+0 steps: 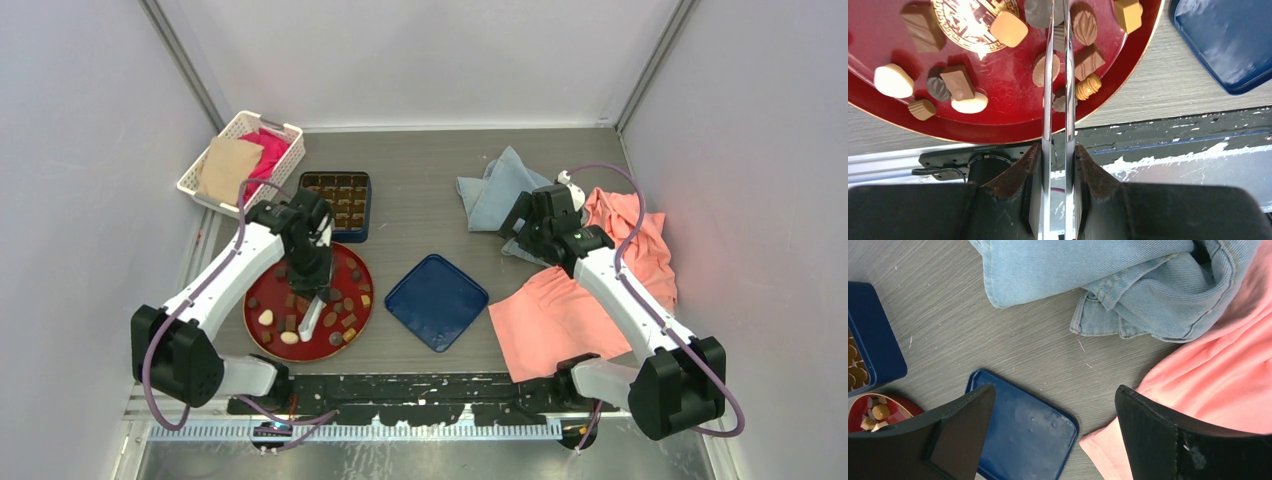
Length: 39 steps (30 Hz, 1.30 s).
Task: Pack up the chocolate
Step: Place the fake chocolate in the packing box, then pick up the fake chocolate from the plate.
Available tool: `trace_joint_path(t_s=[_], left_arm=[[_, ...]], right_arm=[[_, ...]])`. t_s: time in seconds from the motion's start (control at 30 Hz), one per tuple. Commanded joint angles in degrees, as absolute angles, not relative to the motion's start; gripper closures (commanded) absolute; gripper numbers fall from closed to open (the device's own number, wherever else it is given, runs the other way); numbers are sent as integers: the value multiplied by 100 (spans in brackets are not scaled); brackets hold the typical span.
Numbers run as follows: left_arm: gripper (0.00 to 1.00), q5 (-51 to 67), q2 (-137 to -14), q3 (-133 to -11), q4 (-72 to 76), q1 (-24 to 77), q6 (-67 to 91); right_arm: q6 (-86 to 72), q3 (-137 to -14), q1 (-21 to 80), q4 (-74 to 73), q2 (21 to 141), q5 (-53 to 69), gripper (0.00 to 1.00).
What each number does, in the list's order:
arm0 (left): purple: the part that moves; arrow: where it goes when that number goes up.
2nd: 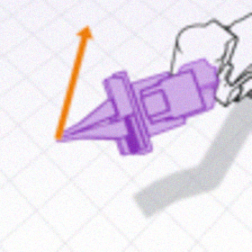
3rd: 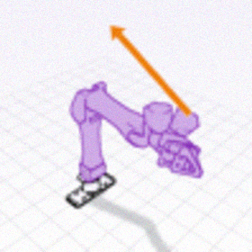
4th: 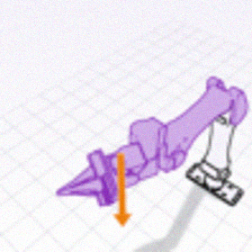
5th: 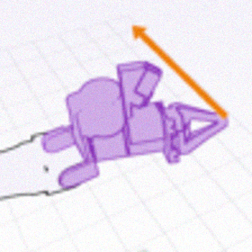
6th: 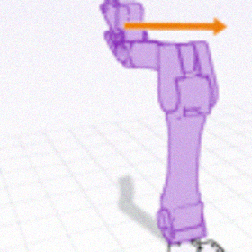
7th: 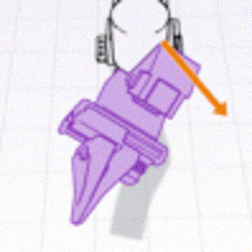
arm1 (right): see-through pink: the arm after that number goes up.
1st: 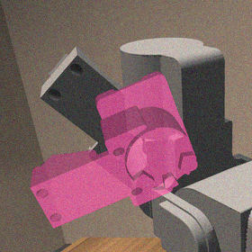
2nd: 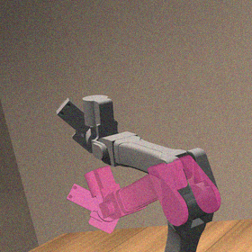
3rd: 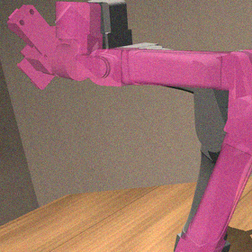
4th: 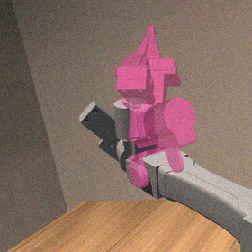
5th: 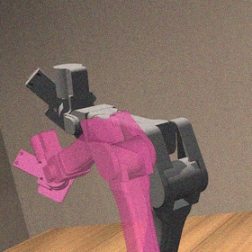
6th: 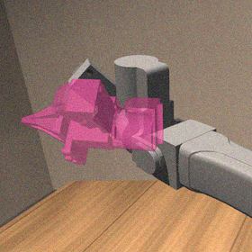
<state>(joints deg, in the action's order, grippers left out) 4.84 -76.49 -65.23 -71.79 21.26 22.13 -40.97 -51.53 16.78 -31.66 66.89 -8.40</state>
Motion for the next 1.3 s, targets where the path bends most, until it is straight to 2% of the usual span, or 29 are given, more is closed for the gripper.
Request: trace_joint_path(t_s=[0.0, 0.1, 0.5, 0.63, 1.27], left_arm=[[82, 675, -7348, -6345, -6974, 2222, 2482], [78, 531, -7322, -6235, -6993, 2224, 2555], [75, 758, -6999, -5834, -6596, 2251, 2943], [69, 993, -6921, -5734, -6243, 2341, 2877], [60, 706, -8010, -5918, -5837, 2744, 2691]], right_arm=[[-4201, -5297, 1698, -2948, 6568, -835, 5], [-4185, -5274, 1698, -2972, 6550, -845, 5], [-4199, -5238, 1704, -2944, 6575, -780, 5], [-4192, -5239, 1712, -2961, 6543, -799, 5], [-4201, -5158, 1708, -3041, 6423, -856, 5]])
